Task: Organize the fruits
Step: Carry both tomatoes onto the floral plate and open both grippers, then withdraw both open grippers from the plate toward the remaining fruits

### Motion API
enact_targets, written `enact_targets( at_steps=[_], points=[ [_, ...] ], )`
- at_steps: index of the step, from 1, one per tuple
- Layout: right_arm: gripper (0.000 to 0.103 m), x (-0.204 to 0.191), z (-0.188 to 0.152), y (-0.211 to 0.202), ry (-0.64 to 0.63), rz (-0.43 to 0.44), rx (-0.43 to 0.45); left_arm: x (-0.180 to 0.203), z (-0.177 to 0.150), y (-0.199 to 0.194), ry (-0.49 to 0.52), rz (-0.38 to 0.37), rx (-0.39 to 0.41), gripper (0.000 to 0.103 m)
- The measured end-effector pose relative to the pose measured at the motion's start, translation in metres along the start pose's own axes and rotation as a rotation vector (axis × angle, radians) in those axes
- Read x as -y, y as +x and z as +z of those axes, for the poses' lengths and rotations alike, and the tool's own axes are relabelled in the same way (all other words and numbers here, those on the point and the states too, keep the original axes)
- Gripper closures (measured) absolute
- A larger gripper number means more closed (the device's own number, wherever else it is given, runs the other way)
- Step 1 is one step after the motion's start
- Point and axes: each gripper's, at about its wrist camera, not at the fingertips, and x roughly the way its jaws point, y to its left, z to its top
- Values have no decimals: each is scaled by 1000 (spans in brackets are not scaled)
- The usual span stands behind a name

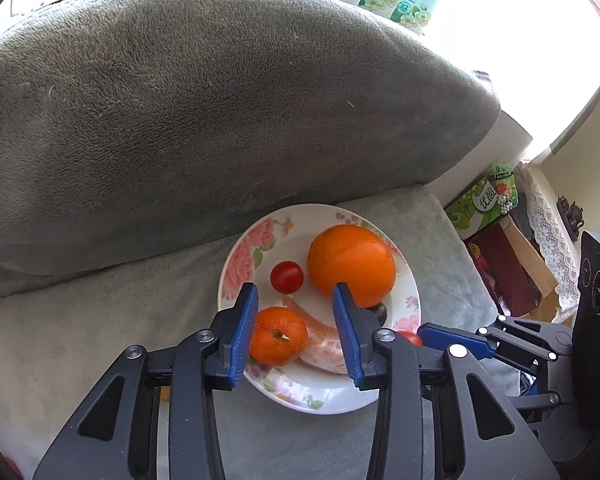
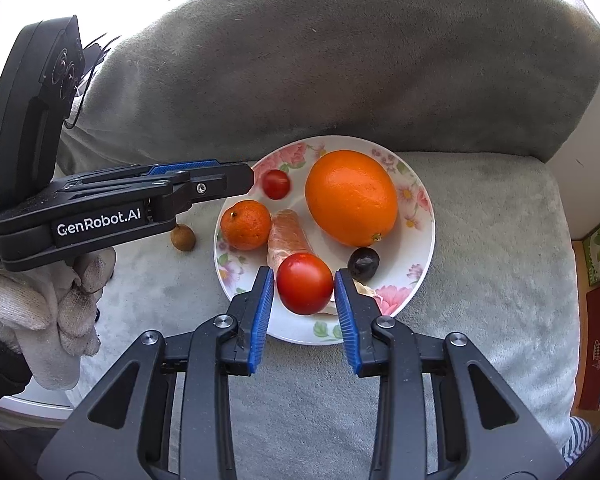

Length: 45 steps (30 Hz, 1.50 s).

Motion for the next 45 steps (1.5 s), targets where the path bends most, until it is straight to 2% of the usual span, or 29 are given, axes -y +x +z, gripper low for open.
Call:
enact_targets(
  at_steps=[1,4,10,34,45],
  points=[
    [49,0,0,-1,0,-1,9,0,0,-1,1,3,1,57],
    [40,-2,0,-5,0,1,21,0,0,-2,-3,4,5,48],
    [37,-4,-1,-5,-6,-24,16,3,1,-7,-8,16,17,32],
    [36,-26,-16,-27,-28,-24,42,2,-16,-39,-44,23,62,32],
    [36,-41,-22,-39,-12,15,105,-32,-55,-68,-121,71,75,32]
  ],
)
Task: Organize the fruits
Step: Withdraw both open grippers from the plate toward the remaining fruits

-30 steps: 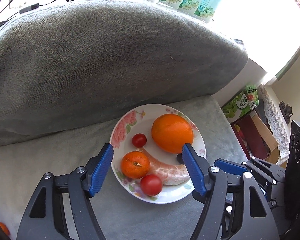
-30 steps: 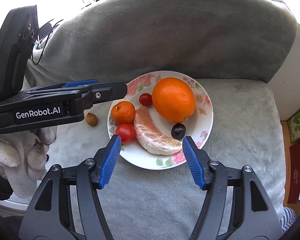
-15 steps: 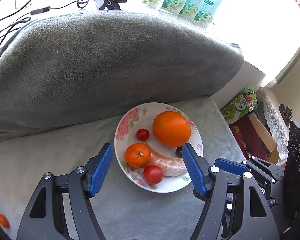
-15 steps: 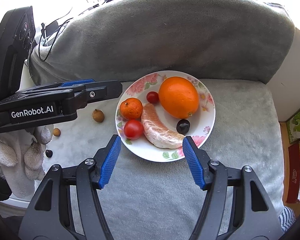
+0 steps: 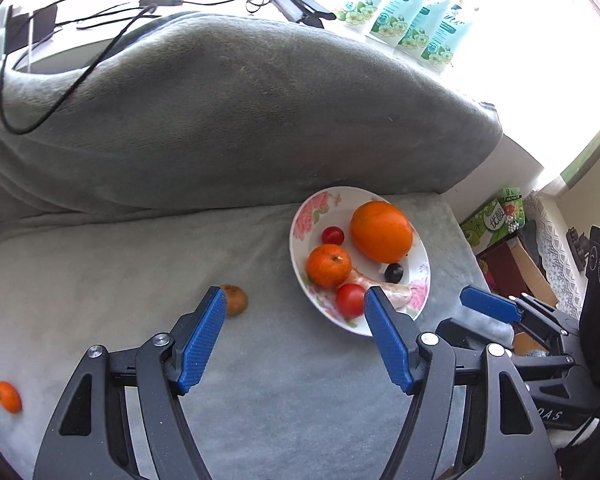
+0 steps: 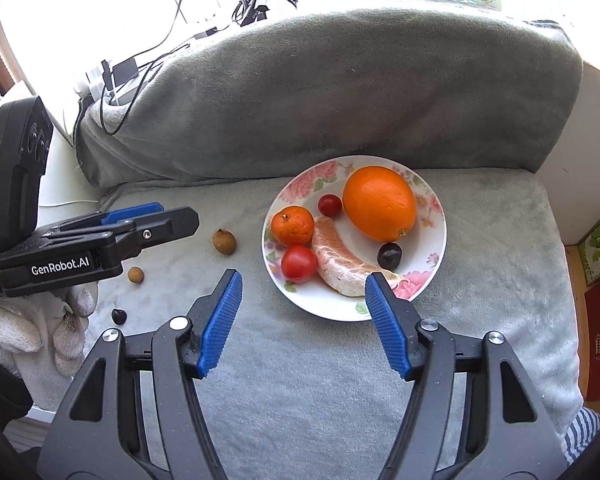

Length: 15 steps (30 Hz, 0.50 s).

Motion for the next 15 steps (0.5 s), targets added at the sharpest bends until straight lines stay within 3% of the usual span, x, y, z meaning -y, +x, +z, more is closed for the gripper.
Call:
enact_targets(
  at_steps=[15],
  points=[
    [36,-46,-1,11,-91,63,22,-86,-79,-63,-155,118,42,32]
  ],
)
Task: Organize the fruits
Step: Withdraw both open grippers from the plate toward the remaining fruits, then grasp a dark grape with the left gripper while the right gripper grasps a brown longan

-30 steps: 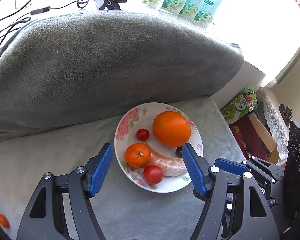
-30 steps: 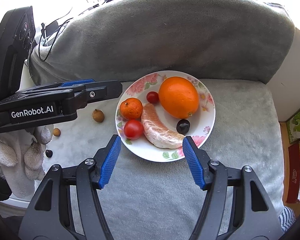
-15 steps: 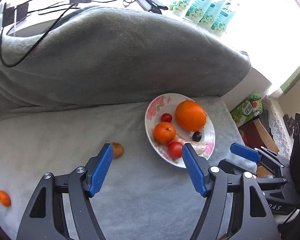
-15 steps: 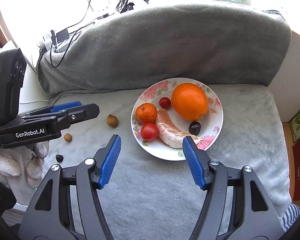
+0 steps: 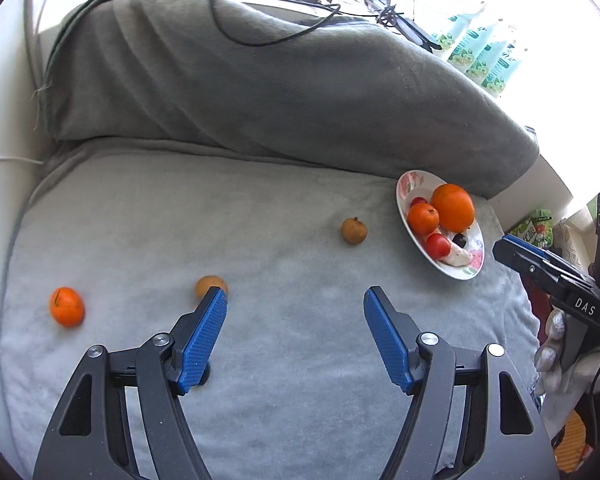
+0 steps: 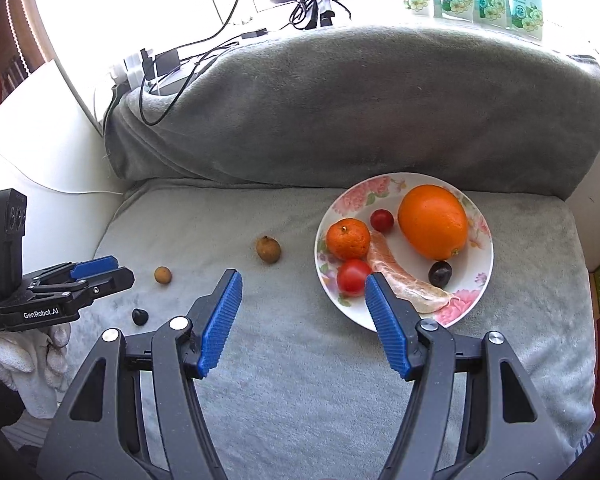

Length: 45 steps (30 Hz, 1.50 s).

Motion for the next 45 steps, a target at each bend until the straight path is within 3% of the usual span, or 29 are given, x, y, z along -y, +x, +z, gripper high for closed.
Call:
enact_targets(
  at_steps=[9,14,21,25,30,34,45],
  points=[
    [36,-28,3,25,-53,27,-84,-40,-42,-10,-108,47,-35,32],
    [36,-46,4,37,-103,59,-122,-48,-53,-9,-144,49,-38,41],
    [36,-78,11,58,-173,141,-163,-51,-57,-1,-154,31,-38,52],
    [44,-99,16,74,-228,180,-189,-52,-56,5,-160,25,-42,62],
    [45,-122,20,99,-271,228,-232,-55,-55,15,-169,29,-56,63],
    [55,-139,18,122,-303,254,-282,-58,-54,22,-177,30,-67,64],
    [61,-163,11,167,-344,265,-367,-64,-56,30,-203,33,-88,70]
  ],
)
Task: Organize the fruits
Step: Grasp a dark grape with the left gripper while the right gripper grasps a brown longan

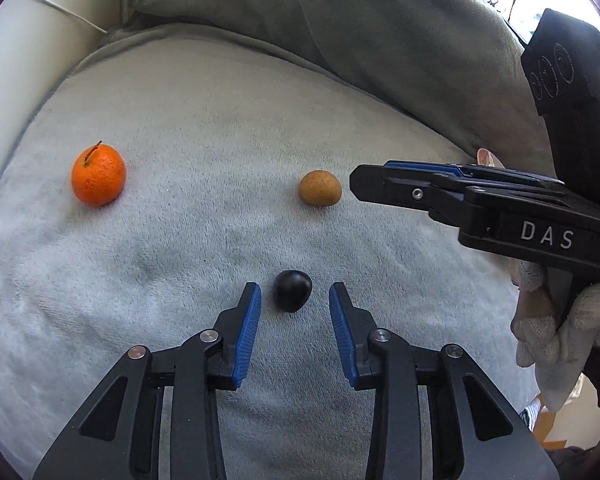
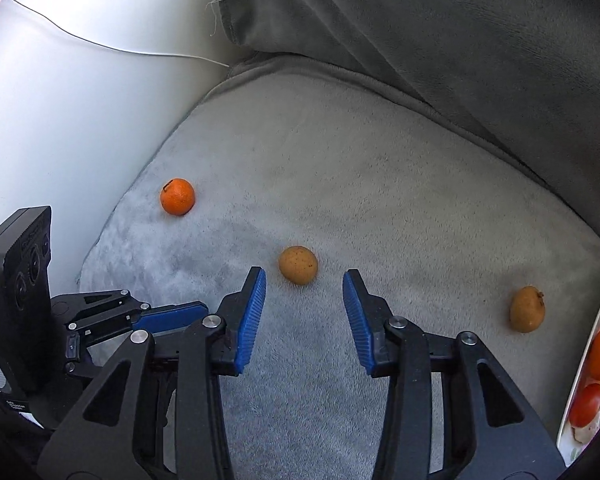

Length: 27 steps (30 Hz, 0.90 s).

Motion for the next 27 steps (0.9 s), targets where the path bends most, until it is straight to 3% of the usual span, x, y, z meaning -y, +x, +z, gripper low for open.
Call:
enact_targets(
  at_steps=[11,20,27],
  points=[
    [62,-8,10,24,-30,-6,-38,4,4,8,3,4,-8,76],
    [76,-10,14,36,-41,-30,-68,2,9,13,4,9,-5,85],
    [76,-12,15,34,-45,-28,-59,0,9,11,2,2,2,85]
  ],
)
